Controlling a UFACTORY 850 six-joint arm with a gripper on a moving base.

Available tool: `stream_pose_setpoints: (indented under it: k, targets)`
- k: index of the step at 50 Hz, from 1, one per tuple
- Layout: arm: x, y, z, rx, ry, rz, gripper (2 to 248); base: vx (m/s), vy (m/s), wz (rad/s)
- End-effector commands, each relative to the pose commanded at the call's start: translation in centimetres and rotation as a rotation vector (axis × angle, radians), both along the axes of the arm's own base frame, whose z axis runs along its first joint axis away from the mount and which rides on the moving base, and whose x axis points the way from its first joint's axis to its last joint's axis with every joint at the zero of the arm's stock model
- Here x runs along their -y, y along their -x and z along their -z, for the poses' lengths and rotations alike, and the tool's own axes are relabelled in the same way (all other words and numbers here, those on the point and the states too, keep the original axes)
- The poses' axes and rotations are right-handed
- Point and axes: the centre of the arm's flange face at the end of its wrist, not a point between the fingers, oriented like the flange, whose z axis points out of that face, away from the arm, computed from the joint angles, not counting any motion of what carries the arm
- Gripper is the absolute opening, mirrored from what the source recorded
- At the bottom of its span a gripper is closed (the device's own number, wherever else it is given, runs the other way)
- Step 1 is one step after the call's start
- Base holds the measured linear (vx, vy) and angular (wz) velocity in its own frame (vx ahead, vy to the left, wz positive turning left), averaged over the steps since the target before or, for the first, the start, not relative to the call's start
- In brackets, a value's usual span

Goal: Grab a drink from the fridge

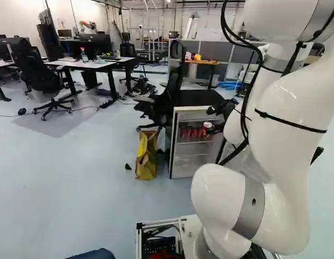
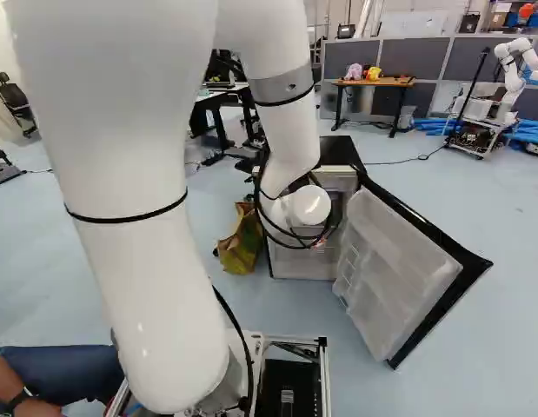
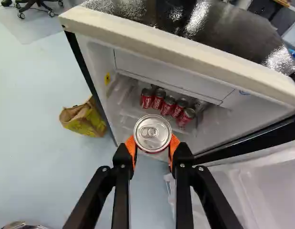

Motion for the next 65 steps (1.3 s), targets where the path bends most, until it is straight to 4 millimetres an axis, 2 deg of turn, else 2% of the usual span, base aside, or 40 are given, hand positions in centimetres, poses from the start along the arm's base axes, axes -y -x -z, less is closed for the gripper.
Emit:
stream_pose_setpoints:
  k: [65]
  targets:
    - [0.1,0.8,-7.6,0.190,0.045,0.208,91,0.000,0.000,0.000]
